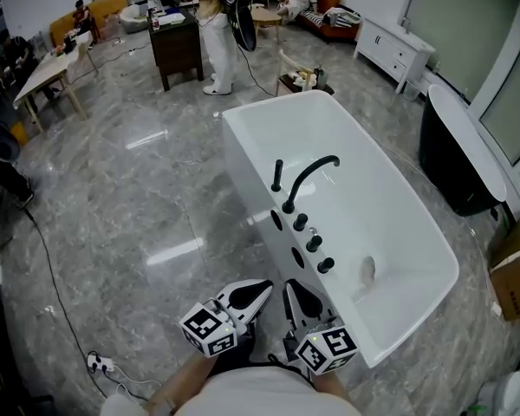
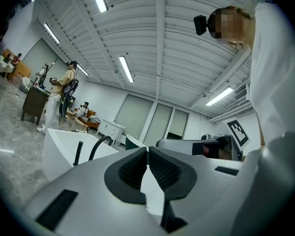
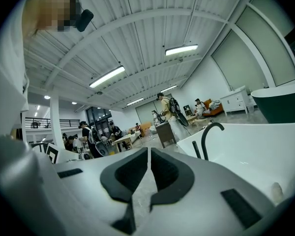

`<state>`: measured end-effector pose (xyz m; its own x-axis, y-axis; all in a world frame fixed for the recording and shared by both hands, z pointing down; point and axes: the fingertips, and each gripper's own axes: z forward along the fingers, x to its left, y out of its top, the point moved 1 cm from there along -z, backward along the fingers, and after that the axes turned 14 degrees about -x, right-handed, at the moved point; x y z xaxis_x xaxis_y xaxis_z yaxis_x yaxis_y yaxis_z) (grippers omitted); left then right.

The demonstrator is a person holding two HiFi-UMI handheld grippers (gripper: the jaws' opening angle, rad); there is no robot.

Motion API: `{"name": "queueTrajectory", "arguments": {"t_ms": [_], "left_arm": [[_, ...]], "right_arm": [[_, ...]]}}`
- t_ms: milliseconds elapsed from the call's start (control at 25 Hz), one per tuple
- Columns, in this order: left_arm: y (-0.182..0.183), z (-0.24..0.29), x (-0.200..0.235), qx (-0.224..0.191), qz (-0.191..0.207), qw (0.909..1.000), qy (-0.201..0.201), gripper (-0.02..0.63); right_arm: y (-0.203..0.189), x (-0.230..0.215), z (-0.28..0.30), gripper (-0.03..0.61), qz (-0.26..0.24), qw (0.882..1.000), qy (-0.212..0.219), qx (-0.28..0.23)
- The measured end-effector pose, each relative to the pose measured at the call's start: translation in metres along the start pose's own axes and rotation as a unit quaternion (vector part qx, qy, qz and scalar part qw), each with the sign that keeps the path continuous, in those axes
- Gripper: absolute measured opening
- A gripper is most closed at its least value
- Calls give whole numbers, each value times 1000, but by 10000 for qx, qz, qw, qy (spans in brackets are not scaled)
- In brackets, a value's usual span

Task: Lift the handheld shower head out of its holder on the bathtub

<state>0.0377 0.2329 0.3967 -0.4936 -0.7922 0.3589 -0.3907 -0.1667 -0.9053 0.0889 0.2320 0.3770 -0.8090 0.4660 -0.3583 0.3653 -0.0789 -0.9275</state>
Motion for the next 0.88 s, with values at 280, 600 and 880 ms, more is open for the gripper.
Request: {"name": "queueTrajectory", "arguments": {"t_ms": [280,600,880], "left_arm": [[6,13,32,-6,-50,10000,-73,20],[16,27,67,-39,-64,9998,-177,20],[21,39,91,-40,-95,9994,-319,20]], "right_arm": [[-5,-11,33,20,-31,10000,-69,32],[-9,-21,69,20,-34,9999,-125,6],[-11,-30,96,20,-34,9997,-216,-47]]}}
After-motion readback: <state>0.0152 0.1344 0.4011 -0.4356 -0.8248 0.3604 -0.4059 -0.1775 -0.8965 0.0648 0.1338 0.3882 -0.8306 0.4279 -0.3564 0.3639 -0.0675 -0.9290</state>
